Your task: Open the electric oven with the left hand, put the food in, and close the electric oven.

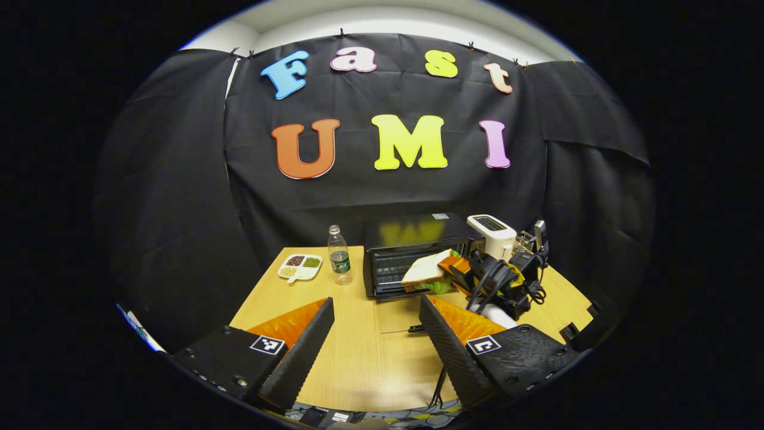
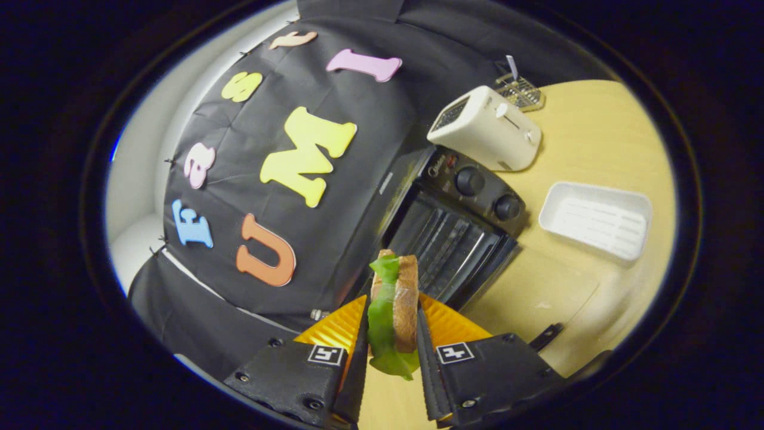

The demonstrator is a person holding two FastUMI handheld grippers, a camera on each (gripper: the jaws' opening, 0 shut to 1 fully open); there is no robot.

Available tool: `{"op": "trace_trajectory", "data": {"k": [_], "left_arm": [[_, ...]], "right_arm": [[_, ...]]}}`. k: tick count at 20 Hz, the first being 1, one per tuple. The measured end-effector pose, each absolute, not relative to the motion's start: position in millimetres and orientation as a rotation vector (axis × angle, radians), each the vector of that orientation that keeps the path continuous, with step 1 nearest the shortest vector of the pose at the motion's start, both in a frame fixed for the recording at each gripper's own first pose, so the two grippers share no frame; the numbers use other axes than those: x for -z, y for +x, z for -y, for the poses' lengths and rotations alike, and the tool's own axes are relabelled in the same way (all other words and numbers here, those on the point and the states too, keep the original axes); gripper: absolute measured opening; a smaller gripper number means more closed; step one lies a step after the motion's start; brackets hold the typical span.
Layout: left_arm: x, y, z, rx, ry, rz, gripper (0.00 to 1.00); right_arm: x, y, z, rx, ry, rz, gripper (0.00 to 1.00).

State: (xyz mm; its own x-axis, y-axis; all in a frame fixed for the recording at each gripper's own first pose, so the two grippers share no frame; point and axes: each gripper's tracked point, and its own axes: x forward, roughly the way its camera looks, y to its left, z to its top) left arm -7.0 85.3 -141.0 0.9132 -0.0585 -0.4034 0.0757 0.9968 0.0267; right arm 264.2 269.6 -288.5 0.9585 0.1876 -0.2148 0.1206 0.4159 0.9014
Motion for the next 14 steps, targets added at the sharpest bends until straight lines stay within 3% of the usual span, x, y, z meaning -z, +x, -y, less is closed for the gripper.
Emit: {"op": "trace_trajectory", "data": {"k": [5, 14], "left_arm": [[146, -14, -99, 0.058, 0.044, -0.426, 0.95], [155, -5, -112, 0.023, 0.041, -0.459, 0.95]], "right_arm": [[311, 321, -300, 0.017, 1.185, -0.328, 0.43], [339, 390, -283, 0.127, 1.221, -0.301, 0.43]]}}
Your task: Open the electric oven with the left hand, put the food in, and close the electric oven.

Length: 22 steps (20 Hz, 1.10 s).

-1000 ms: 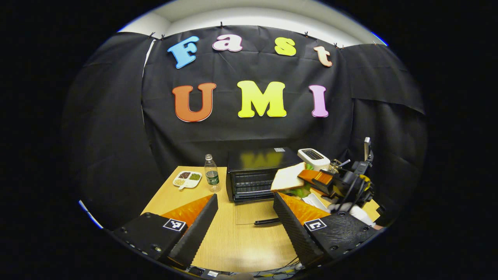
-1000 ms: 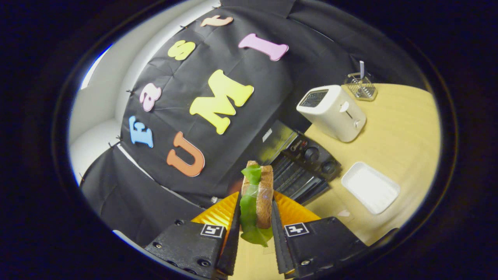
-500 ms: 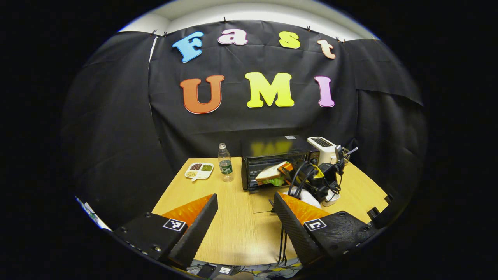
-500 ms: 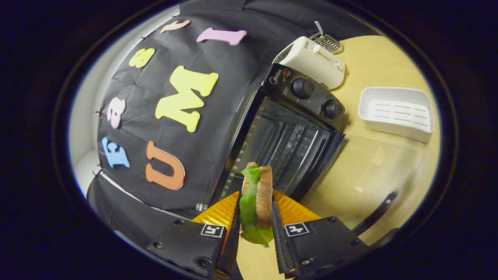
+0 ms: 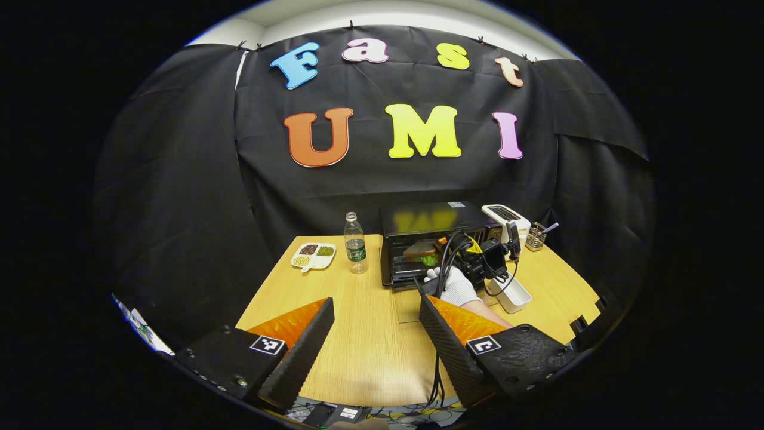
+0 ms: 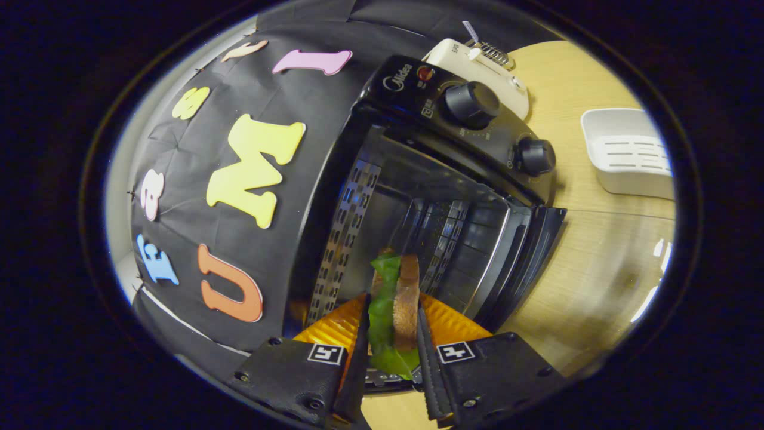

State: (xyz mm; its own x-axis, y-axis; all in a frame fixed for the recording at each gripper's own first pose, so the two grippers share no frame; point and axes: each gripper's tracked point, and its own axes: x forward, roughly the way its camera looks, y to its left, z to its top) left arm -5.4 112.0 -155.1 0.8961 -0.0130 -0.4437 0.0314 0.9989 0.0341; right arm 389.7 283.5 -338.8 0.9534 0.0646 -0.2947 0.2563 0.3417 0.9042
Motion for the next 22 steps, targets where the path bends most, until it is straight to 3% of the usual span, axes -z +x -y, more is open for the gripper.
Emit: {"op": "trace_trajectory", "data": {"k": [1, 3, 4, 5, 6, 7, 9, 10, 13, 14, 15, 16, 17, 19, 20, 21, 22], "left_arm": [[156, -3, -112, 0.023, 0.037, -0.463, 0.95], [155, 0, -110, 0.027, 0.037, -0.461, 0.95], [154, 1, -108, 0.031, 0.035, -0.459, 0.95], [154, 5, -107, 0.031, 0.035, -0.454, 0.95], [153, 7, -107, 0.028, 0.029, -0.450, 0.95], [155, 9, -105, 0.027, 0.014, -0.453, 0.95], [154, 12, -103, 0.025, -0.001, -0.450, 0.95], [153, 15, -102, 0.022, 0.000, -0.445, 0.95], [150, 21, -99, 0.021, 0.008, -0.428, 0.95], [150, 23, -98, 0.021, 0.019, -0.420, 0.95], [150, 25, -97, 0.022, 0.028, -0.408, 0.95], [150, 27, -97, 0.017, 0.037, -0.401, 0.95], [150, 28, -96, 0.015, 0.039, -0.394, 0.95], [148, 30, -95, 0.011, 0.045, -0.368, 0.95], [151, 33, -94, 0.007, 0.047, -0.365, 0.95], [155, 33, -94, 0.001, 0.046, -0.367, 0.95], [157, 35, -92, -0.003, 0.043, -0.361, 0.95]], "right_arm": [[342, 388, -280, 0.133, 1.199, -0.314, 0.34], [350, 387, -271, 0.176, 1.118, -0.342, 0.38], [353, 387, -266, 0.195, 1.068, -0.358, 0.56], [355, 383, -265, 0.200, 1.018, -0.394, 0.47], [358, 378, -266, 0.201, 0.984, -0.437, 0.56], [355, 376, -264, 0.195, 0.968, -0.429, 0.76], [354, 373, -255, 0.194, 0.915, -0.425, 0.88], [353, 371, -251, 0.188, 0.887, -0.431, 0.99], [348, 357, -241, 0.171, 0.807, -0.434, 1.00], [345, 351, -238, 0.156, 0.775, -0.441, 0.87], [342, 341, -233, 0.144, 0.733, -0.444, 0.87], [335, 331, -226, 0.136, 0.688, -0.435, 0.89], [327, 320, -220, 0.125, 0.639, -0.421, 1.00], [314, 295, -207, 0.099, 0.524, -0.423, 1.00], [306, 283, -201, 0.075, 0.491, -0.426, 0.89], [298, 271, -194, 0.049, 0.450, -0.421, 1.00], [286, 257, -183, 0.031, 0.403, -0.411, 1.00]]}}
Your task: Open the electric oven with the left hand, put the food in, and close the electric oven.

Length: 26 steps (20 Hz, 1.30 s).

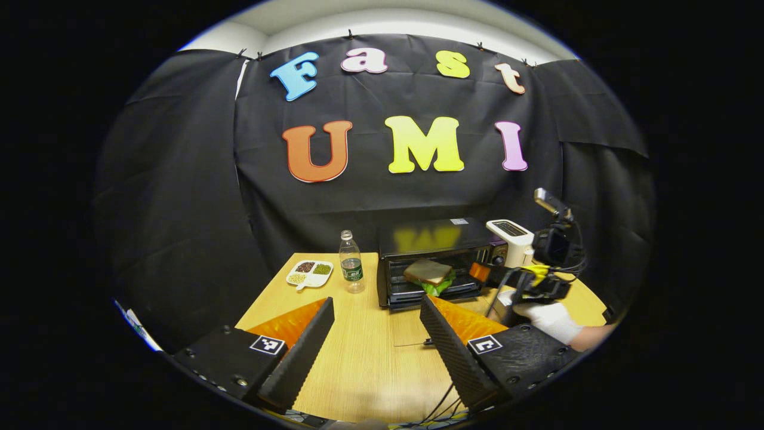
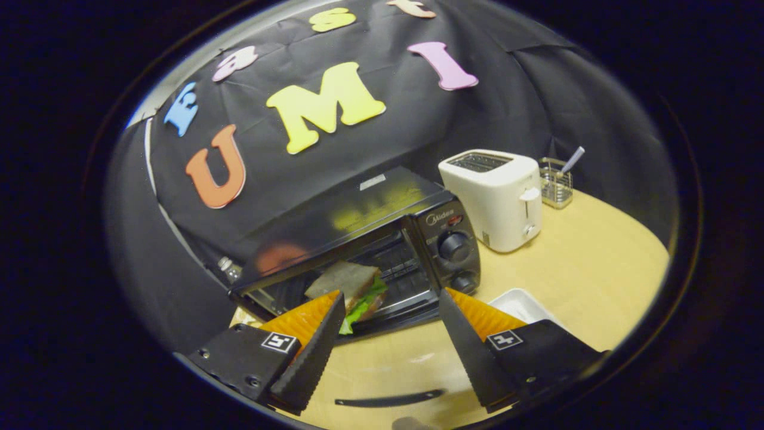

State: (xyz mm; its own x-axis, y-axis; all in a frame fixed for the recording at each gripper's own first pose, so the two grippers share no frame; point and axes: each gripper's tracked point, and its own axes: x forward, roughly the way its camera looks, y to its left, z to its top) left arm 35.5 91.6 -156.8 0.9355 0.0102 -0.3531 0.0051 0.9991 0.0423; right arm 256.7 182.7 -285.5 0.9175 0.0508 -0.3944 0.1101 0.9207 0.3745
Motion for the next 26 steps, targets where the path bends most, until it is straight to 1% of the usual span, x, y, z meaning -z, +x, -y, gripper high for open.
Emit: {"op": "trace_trajectory", "data": {"k": [2, 6, 7, 8, 9, 11, 15, 16, 17, 18, 19, 20, 21, 22, 23, 24, 25, 26], "left_arm": [[161, 38, -88, -0.021, 0.043, -0.351, 0.96], [171, 50, -72, -0.064, 0.034, -0.359, 0.96], [176, 50, -68, -0.081, 0.041, -0.363, 0.96], [181, 49, -62, -0.099, 0.050, -0.375, 0.96], [186, 49, -54, -0.111, 0.056, -0.380, 0.95], [199, 45, -40, -0.140, 0.096, -0.409, 0.96], [232, 36, 3, -0.134, 0.127, -0.460, 0.96], [243, 35, 15, -0.123, 0.111, -0.483, 0.96], [255, 35, 27, -0.107, 0.092, -0.502, 0.95], [268, 36, 36, -0.094, 0.076, -0.526, 0.96], [279, 36, 46, -0.077, 0.059, -0.542, 0.96], [292, 39, 53, -0.065, 0.042, -0.562, 0.96], [307, 42, 57, -0.054, 0.027, -0.584, 0.96], [322, 46, 61, -0.041, 0.004, -0.603, 0.96], [337, 49, 63, -0.034, -0.019, -0.626, 0.96], [351, 52, 64, -0.031, -0.039, -0.652, 0.96], [366, 56, 63, -0.029, -0.052, -0.672, 0.96], [378, 59, 62, -0.031, -0.055, -0.697, 0.96]], "right_arm": [[262, 228, -154, 0.011, 0.302, -0.379, 1.00], [233, 180, -97, -0.025, 0.231, -0.365, 1.00], [225, 168, -80, -0.028, 0.206, -0.355, 0.89], [217, 160, -64, -0.039, 0.190, -0.343, 0.89], [206, 156, -50, -0.050, 0.176, -0.335, 1.00], [193, 144, -25, -0.087, 0.177, -0.311, 1.00], [186, 128, 18, -0.145, 0.139, -0.302, 1.00], [185, 125, 27, -0.152, 0.135, -0.301, 0.89], [184, 120, 31, -0.158, 0.139, -0.314, 0.89], [184, 116, 36, -0.158, 0.149, -0.321, 1.00], [182, 113, 44, -0.149, 0.156, -0.327, 1.00], [180, 111, 50, -0.132, 0.157, -0.332, 0.89], [179, 108, 57, -0.112, 0.149, -0.337, 0.89], [175, 103, 61, -0.098, 0.141, -0.335, 1.00], [172, 99, 64, -0.090, 0.129, -0.333, 1.00], [168, 96, 66, -0.082, 0.110, -0.335, 0.89], [168, 93, 71, -0.065, 0.093, -0.342, 0.89], [165, 91, 74, -0.048, 0.084, -0.345, 1.00]]}}
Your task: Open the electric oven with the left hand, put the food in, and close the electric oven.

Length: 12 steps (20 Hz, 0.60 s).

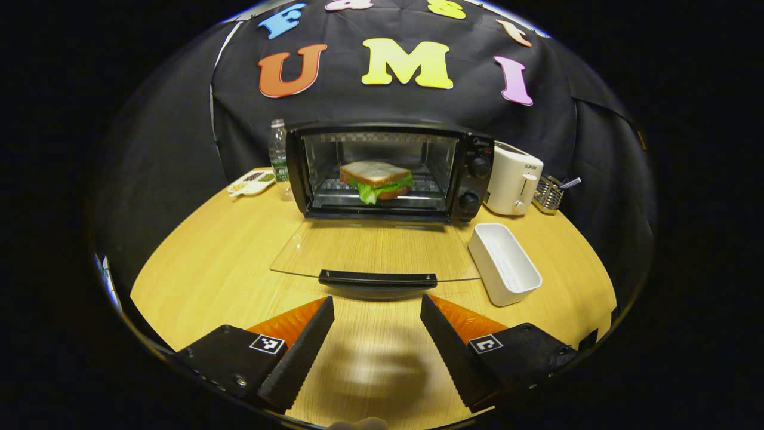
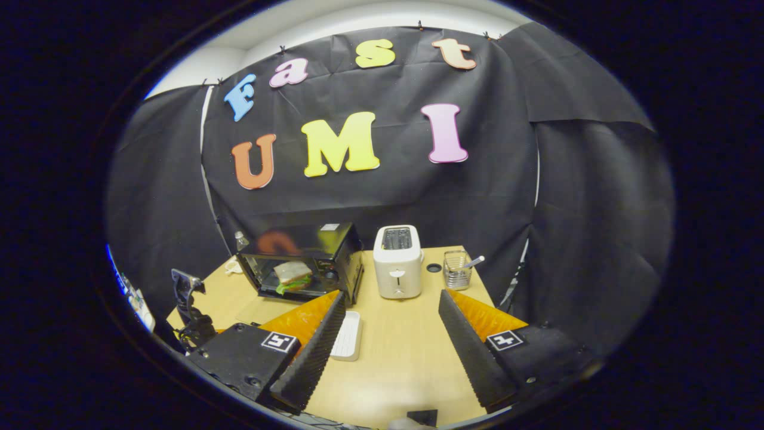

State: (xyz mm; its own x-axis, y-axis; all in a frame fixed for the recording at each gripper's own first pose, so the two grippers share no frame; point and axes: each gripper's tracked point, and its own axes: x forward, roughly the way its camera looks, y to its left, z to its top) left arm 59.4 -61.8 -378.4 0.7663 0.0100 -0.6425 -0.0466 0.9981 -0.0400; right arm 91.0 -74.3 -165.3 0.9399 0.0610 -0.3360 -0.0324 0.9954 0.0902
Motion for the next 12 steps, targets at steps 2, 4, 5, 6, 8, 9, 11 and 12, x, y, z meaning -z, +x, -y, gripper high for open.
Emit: {"op": "trace_trajectory", "data": {"k": [2, 4, 5, 6, 8, 9, 11, 12], "left_arm": [[399, 62, 63, -0.014, -0.053, -0.724, 0.96], [411, 68, 65, 0.011, -0.036, -0.739, 1.00], [414, 72, 68, 0.025, -0.031, -0.739, 0.96], [419, 74, 68, 0.032, -0.027, -0.749, 0.95], [428, 76, 67, 0.036, -0.018, -0.777, 0.95], [432, 76, 68, 0.041, -0.017, -0.783, 0.95], [439, 76, 66, 0.040, -0.013, -0.801, 0.95], [439, 79, 65, 0.039, -0.012, -0.795, 0.96]], "right_arm": [[162, 87, 78, -0.015, 0.072, -0.350, 1.00], [164, 83, 76, 0.005, 0.076, -0.362, 0.90], [165, 82, 77, 0.018, 0.079, -0.369, 0.90], [167, 82, 77, 0.029, 0.082, -0.376, 0.90], [170, 80, 75, 0.048, 0.092, -0.390, 1.00], [172, 79, 76, 0.056, 0.097, -0.397, 1.00], [172, 79, 76, 0.073, 0.105, -0.402, 0.90], [172, 80, 76, 0.076, 0.107, -0.402, 1.00]]}}
